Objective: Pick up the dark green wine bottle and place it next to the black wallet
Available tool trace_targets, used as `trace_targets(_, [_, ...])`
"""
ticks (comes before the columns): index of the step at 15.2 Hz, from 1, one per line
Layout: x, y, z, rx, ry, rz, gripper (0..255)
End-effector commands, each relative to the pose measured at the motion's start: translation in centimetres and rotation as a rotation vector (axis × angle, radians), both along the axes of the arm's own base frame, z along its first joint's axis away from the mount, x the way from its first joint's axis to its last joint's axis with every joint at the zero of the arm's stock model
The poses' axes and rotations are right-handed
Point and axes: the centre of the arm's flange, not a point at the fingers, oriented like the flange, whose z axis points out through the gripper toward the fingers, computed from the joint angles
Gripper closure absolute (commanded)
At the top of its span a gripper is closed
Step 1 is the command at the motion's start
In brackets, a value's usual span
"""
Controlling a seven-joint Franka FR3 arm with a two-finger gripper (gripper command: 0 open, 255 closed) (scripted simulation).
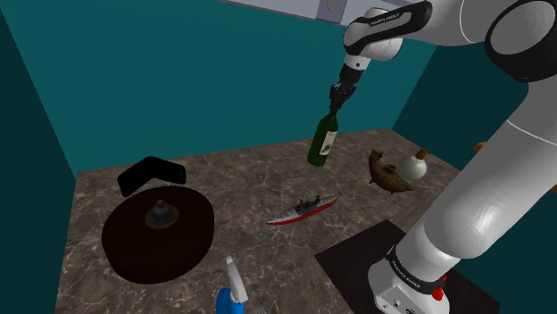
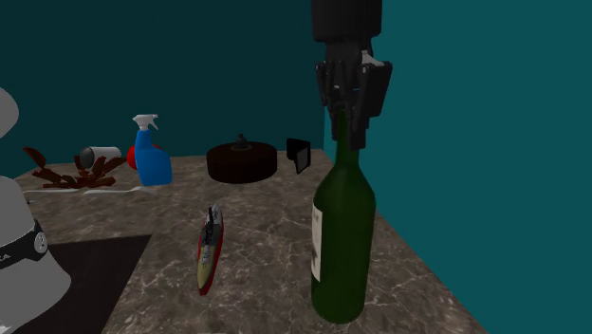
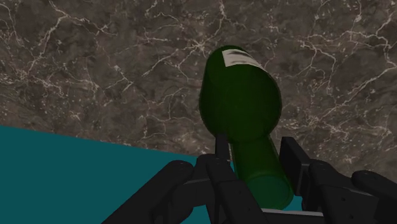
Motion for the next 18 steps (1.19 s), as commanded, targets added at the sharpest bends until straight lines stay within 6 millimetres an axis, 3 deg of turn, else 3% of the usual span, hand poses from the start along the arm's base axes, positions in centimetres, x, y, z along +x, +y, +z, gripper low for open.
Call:
trace_targets(1, [0.0,0.0,1.0,0.0,0.0,0.0,255])
trace_targets(18, [0.0,0.0,10.0,0.0,0.0,0.0,255])
